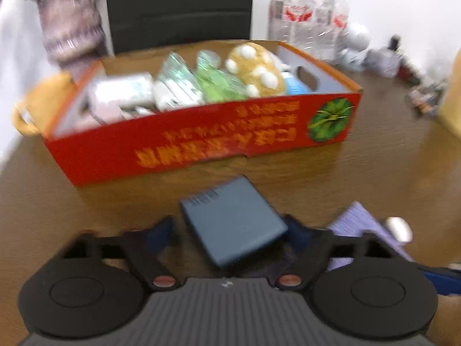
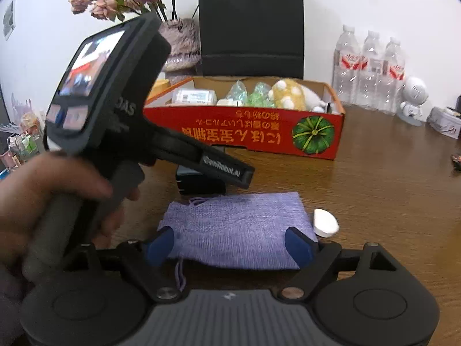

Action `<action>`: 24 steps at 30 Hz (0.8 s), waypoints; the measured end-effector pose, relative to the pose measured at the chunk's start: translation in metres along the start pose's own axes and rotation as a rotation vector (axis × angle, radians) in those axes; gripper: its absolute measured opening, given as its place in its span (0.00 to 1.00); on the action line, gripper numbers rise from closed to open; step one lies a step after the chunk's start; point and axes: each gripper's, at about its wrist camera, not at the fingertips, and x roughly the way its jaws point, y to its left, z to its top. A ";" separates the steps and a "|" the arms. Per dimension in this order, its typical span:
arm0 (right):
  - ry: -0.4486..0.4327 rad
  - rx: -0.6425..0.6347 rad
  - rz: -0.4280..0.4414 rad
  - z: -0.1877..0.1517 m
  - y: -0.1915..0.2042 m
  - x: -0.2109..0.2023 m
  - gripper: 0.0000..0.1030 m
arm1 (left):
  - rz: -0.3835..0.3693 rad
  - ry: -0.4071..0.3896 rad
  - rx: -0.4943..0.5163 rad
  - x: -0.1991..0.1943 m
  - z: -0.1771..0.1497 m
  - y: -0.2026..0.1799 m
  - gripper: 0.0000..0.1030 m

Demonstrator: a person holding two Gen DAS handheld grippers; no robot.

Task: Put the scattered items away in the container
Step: 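Grasp the black charger with the left tool while the right tool grasps the purple pouch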

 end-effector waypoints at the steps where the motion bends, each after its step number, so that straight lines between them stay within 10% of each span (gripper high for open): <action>1: 0.012 0.005 -0.002 0.000 -0.001 0.005 0.78 | -0.010 -0.009 -0.009 -0.003 -0.003 0.004 0.62; 12: -0.002 0.012 0.008 -0.011 -0.001 0.014 0.74 | 0.037 -0.081 -0.052 -0.062 -0.065 0.038 0.56; 15: -0.007 0.013 0.025 -0.010 0.002 0.009 0.56 | 0.039 -0.094 -0.084 -0.081 -0.082 0.042 0.56; 19: -0.035 0.017 0.048 -0.010 0.008 0.000 0.06 | 0.050 -0.112 -0.085 -0.097 -0.088 0.042 0.54; 24: -0.149 0.047 0.043 0.002 0.009 -0.033 0.05 | 0.000 -0.169 -0.117 -0.117 -0.080 0.047 0.53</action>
